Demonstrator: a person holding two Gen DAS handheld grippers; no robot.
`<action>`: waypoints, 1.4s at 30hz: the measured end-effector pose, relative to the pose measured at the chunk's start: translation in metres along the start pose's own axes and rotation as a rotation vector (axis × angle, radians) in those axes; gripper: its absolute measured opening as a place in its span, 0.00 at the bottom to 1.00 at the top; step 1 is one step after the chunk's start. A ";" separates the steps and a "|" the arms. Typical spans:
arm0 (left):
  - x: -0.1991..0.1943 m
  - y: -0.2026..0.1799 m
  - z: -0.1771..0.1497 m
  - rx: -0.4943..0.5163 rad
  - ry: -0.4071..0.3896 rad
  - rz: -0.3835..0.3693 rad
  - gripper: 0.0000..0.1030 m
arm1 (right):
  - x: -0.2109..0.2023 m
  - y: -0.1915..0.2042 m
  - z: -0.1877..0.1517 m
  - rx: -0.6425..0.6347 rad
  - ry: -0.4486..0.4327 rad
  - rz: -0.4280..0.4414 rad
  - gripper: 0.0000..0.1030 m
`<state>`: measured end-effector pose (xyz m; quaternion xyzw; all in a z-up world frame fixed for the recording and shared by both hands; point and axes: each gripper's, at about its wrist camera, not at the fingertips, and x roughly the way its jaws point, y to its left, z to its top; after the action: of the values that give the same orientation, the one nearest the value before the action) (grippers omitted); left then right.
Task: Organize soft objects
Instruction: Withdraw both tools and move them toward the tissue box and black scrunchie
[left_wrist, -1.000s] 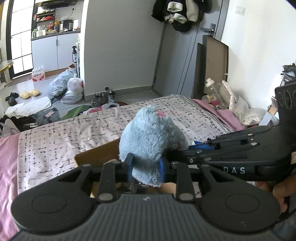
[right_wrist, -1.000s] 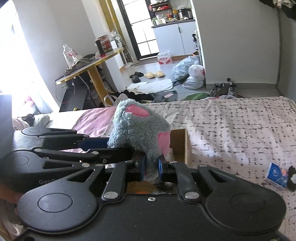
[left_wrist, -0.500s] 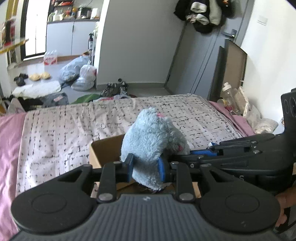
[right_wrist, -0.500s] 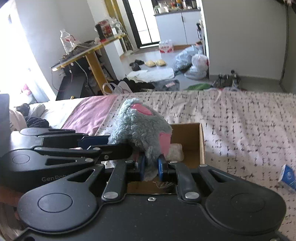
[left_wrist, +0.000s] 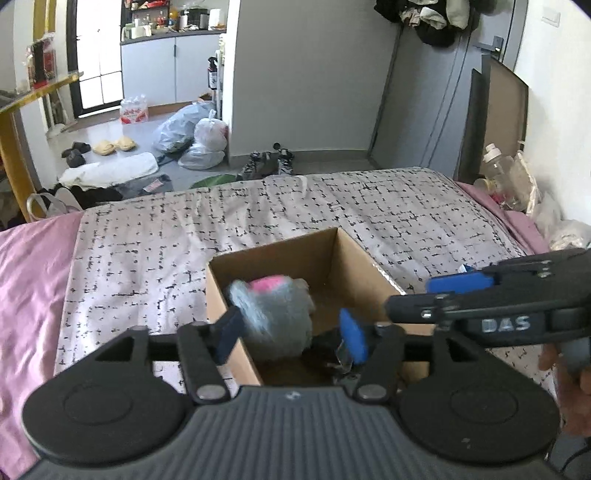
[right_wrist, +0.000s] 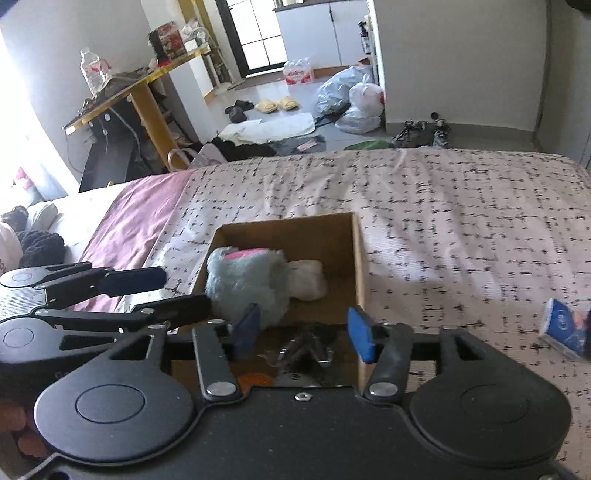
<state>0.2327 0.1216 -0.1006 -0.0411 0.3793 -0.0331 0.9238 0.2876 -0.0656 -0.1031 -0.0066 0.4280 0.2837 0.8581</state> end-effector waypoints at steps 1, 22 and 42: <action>-0.002 -0.003 0.001 0.004 -0.009 0.020 0.68 | -0.006 -0.004 -0.001 0.002 -0.005 0.002 0.62; -0.030 -0.067 0.005 0.037 -0.057 0.014 0.86 | -0.098 -0.085 -0.032 0.033 -0.133 -0.058 1.00; -0.036 -0.086 0.000 0.027 -0.043 0.014 0.86 | -0.118 -0.131 -0.057 0.078 -0.139 -0.083 1.00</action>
<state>0.2048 0.0399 -0.0665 -0.0266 0.3591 -0.0308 0.9324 0.2543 -0.2465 -0.0828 0.0287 0.3775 0.2306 0.8964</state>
